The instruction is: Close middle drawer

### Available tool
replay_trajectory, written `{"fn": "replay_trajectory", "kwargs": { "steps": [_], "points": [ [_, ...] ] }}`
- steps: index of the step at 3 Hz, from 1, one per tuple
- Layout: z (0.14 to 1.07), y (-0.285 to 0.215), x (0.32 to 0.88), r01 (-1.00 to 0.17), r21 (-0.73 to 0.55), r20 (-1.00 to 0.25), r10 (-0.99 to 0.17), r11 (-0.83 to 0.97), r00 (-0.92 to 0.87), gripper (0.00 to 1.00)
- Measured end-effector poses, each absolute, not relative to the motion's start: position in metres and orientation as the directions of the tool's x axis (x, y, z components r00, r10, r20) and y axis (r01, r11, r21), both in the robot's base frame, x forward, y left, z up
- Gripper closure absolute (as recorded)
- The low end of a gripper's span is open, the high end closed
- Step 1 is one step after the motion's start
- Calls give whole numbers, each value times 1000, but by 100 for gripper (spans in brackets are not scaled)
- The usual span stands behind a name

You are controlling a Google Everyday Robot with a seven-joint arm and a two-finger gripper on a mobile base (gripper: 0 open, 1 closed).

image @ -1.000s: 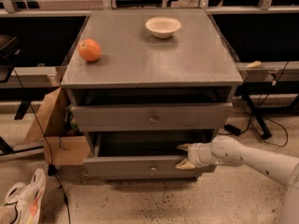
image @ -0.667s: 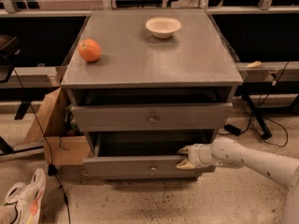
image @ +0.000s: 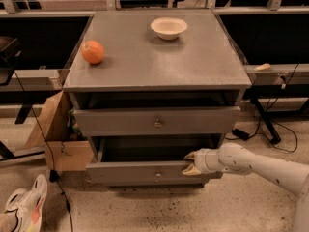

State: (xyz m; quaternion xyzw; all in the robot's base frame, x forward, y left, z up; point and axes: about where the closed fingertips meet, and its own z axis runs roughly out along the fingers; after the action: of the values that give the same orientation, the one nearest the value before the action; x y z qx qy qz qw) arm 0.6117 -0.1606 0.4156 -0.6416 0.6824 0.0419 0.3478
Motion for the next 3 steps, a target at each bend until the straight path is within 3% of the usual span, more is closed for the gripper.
{"fn": "replay_trajectory", "kwargs": {
  "steps": [3],
  "points": [
    [418,-165,624,-893,-399,-550,-834,205,54,100]
  ]
}}
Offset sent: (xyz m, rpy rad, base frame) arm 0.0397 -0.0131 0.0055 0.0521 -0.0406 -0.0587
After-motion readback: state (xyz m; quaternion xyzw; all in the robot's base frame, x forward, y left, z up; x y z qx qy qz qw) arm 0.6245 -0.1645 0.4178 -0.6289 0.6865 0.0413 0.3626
